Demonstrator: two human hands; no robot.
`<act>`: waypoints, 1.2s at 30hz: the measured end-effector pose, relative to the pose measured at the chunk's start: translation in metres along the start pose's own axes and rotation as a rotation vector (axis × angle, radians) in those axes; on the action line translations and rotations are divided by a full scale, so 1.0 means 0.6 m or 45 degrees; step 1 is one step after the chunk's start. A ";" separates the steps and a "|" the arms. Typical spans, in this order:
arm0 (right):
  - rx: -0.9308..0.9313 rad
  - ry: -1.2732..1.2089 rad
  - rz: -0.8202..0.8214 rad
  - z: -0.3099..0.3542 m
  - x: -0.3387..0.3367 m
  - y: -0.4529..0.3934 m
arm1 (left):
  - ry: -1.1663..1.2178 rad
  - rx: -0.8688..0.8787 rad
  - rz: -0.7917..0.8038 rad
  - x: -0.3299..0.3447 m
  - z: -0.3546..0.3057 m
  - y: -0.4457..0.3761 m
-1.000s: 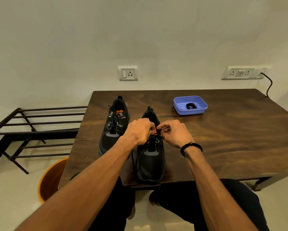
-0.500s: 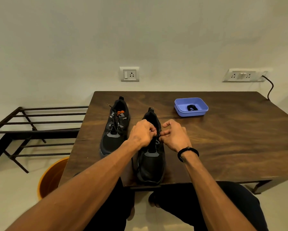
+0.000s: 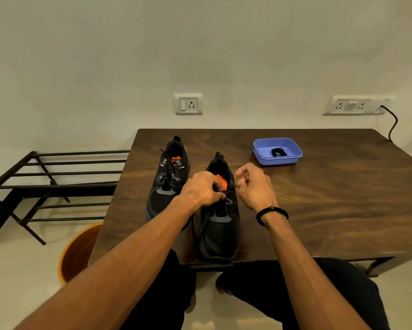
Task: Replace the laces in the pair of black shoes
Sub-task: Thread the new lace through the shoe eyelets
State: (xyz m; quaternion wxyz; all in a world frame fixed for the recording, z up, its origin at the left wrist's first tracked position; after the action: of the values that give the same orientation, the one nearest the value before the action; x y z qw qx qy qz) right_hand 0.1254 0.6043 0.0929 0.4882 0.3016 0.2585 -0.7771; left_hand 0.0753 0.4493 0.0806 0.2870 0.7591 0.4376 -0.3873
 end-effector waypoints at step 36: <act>0.178 0.104 0.294 -0.013 -0.054 0.007 | 0.152 -0.147 -0.019 -0.023 0.039 0.011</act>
State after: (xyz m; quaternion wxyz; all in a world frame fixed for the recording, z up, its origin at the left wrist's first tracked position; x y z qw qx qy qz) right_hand 0.1422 0.6274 0.1107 0.5412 0.3942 0.1869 -0.7189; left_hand 0.0688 0.4222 0.0806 0.3007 0.7597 0.4812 -0.3177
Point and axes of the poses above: each hand's wrist, its own y-axis away from the middle knuckle, its own x-axis out of the palm, z = x × y, the point moved 7 cm from there along -y, towards the middle knuckle, and after that the axes turned 2 degrees about x, right-handed, at the moved point
